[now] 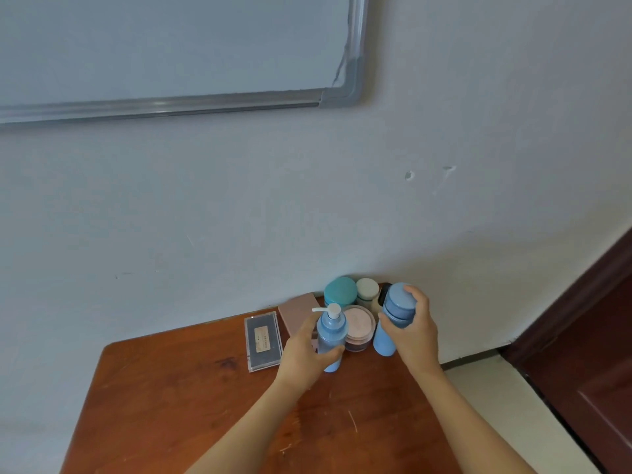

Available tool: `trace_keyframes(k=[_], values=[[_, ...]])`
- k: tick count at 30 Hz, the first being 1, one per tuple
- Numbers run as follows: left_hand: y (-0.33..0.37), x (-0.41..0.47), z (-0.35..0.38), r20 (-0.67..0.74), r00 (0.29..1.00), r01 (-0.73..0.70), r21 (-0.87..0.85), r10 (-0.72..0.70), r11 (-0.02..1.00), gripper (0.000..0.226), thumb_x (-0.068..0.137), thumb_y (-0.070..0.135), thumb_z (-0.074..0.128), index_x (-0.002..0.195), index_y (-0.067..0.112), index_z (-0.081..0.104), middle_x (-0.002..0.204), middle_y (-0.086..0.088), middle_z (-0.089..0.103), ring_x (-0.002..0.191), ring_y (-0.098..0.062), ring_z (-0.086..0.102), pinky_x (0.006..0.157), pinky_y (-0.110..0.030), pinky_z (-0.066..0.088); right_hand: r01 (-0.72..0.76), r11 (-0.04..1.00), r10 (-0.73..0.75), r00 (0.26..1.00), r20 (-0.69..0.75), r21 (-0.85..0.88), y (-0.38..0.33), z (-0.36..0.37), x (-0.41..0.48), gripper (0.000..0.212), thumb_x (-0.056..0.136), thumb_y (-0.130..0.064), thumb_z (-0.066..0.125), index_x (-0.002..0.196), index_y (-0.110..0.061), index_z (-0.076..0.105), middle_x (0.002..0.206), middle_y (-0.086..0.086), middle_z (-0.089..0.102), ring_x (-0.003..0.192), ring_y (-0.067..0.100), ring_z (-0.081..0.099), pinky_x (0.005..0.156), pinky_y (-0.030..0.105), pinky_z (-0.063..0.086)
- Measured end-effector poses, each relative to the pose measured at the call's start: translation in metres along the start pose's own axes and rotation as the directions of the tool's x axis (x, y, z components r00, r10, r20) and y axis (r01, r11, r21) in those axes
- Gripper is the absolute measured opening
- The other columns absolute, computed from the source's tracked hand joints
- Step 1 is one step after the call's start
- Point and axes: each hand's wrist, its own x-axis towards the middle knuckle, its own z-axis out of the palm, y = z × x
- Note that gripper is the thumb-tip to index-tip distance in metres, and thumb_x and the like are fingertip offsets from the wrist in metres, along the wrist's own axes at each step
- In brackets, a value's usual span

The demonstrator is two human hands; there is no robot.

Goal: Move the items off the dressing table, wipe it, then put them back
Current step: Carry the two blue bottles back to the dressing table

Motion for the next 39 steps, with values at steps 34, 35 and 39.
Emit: trace_keyframes(k=[34,35,39], values=[[0.028,-0.169,-0.096,0.392,0.858,-0.109,-0.492,0.332,0.864,0.051,0.071,-0.003,0.072,0.1,0.035,0.053,0.101,0.01,0.063,0.094,-0.008,0.06,0.07,-0.013,0.051,-0.245,0.957,0.198,0.942,-0.272,-0.152,-0.166,-0.095,-0.272,0.079,0.063,-0.009,0.081,0.117,-0.039,0.031,0.105,-0.026,0.046,0.091,0.001,0.054,0.079,0.016,0.044],[0.03,-0.18,-0.093,0.438,0.833,-0.095,-0.488,0.338,0.867,0.049,0.072,-0.002,0.072,0.103,0.032,0.054,0.102,0.008,0.063,0.095,-0.012,0.06,0.073,-0.017,0.053,-0.264,0.948,0.205,0.933,-0.297,-0.175,-0.171,-0.1,-0.288,0.077,0.063,-0.01,0.082,0.114,-0.041,0.032,0.104,-0.029,0.046,0.09,-0.005,0.054,0.075,0.011,0.043],[0.046,-0.223,-0.077,0.569,0.723,-0.107,-0.468,0.391,0.877,0.048,0.072,0.004,0.073,0.114,0.019,0.054,0.109,0.0,0.063,0.098,-0.016,0.06,0.083,-0.024,0.053,-0.333,0.913,0.218,0.888,-0.405,-0.238,-0.191,-0.131,-0.342,0.074,0.062,-0.012,0.082,0.11,-0.041,0.034,0.103,-0.03,0.046,0.091,-0.013,0.052,0.069,0.005,0.042]])
